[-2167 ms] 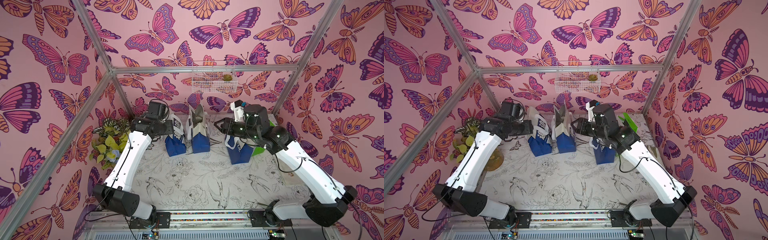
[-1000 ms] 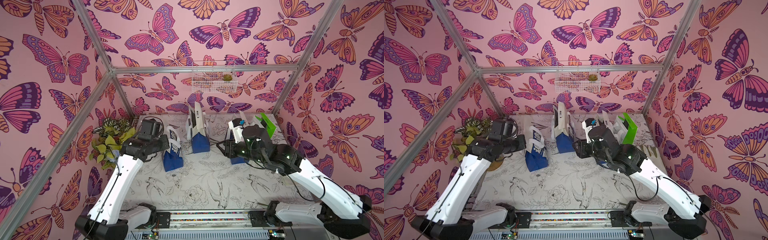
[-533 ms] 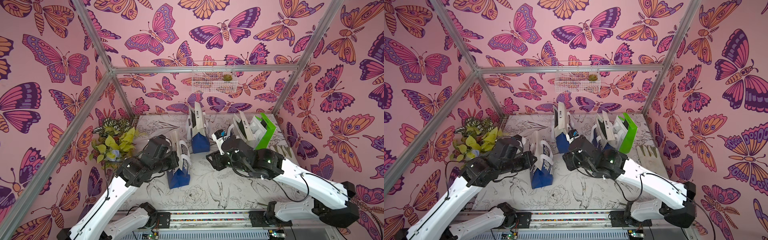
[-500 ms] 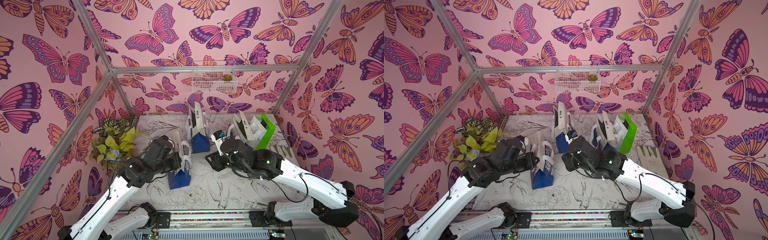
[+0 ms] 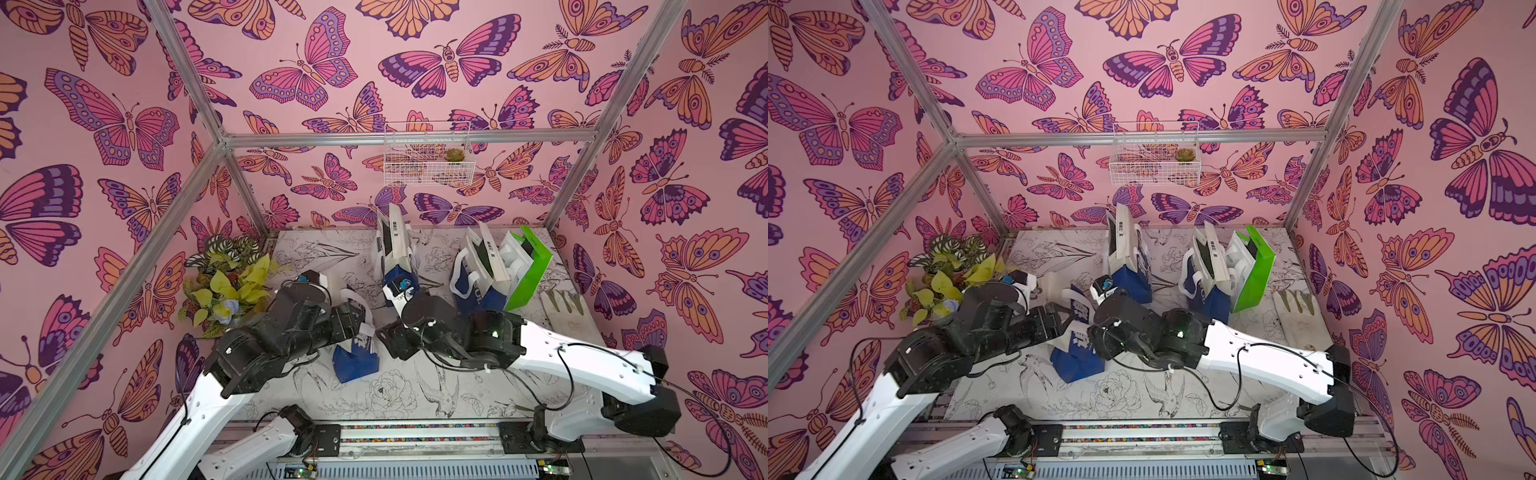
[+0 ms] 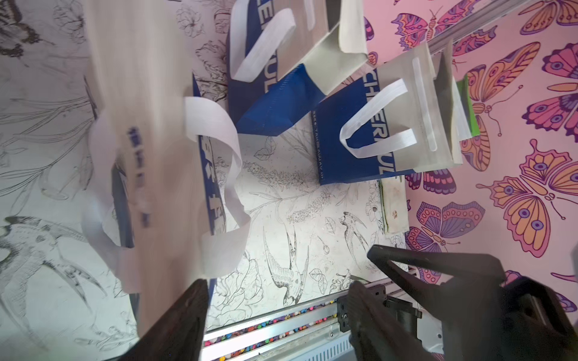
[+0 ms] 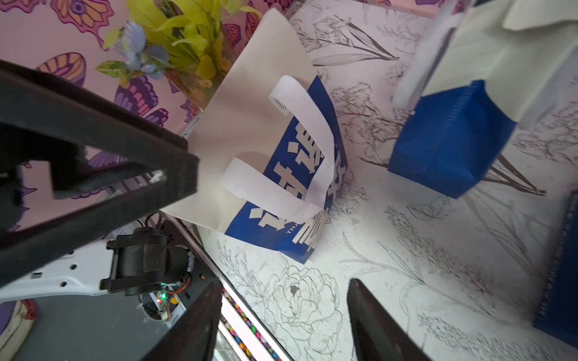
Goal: Open the takeout bag
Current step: Move the takeout bag to the center of the board.
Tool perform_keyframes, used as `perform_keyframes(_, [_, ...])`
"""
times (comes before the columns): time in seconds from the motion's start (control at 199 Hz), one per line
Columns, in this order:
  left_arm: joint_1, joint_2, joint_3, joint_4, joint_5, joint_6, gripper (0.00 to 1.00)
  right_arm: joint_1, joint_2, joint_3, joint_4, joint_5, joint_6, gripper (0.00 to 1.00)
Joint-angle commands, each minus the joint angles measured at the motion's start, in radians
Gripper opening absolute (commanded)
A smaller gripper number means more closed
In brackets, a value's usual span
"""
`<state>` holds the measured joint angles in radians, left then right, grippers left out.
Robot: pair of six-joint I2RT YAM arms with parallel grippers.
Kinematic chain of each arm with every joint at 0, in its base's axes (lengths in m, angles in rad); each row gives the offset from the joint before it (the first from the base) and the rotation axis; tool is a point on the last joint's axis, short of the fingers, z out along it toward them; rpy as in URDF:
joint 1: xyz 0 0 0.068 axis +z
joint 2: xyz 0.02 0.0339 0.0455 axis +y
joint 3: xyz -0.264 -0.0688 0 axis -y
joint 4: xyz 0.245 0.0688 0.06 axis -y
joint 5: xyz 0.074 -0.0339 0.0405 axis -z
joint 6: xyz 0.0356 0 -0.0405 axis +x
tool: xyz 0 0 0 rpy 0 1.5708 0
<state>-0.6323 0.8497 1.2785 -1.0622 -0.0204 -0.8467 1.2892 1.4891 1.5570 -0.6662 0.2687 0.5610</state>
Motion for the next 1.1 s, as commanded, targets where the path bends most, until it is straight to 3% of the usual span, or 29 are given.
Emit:
perform_keyframes(0.0, [0.110, -0.030, -0.039, -0.059, 0.089, 0.041, 0.68, 0.021, 0.057, 0.066, 0.057, 0.004, -0.026, 0.67])
perform_keyframes(0.156, [0.247, -0.079, -0.045, -0.087, 0.160, 0.046, 0.65, 0.039, 0.137, 0.126, 0.076, -0.008, -0.043, 0.69])
perform_keyframes(0.276, [0.299, -0.106, -0.042, -0.116, 0.178, 0.038, 0.69, 0.042, 0.173, 0.172, 0.070, -0.016, -0.048, 0.73])
perform_keyframes(0.527, [0.329, -0.139, 0.040, -0.145, 0.169, 0.034, 0.80, 0.043, 0.286, 0.293, 0.041, -0.075, -0.071, 0.84])
perform_keyframes(0.652, [0.328, -0.126, 0.068, -0.176, 0.141, 0.039, 0.78, 0.049, 0.340, 0.363, 0.013, -0.083, -0.085, 0.93])
perform_keyframes(0.733, [0.329, -0.135, 0.051, -0.172, 0.131, 0.040, 0.74, 0.050, 0.361, 0.382, 0.000, -0.049, -0.077, 0.93])
perform_keyframes(0.843, [0.330, -0.148, 0.001, -0.154, 0.155, 0.034, 0.67, 0.045, 0.399, 0.417, -0.066, 0.071, -0.047, 0.86])
perform_keyframes(1.099, [0.338, -0.185, -0.136, -0.008, 0.293, -0.009, 0.55, 0.031, 0.456, 0.459, -0.139, 0.107, -0.021, 0.31])
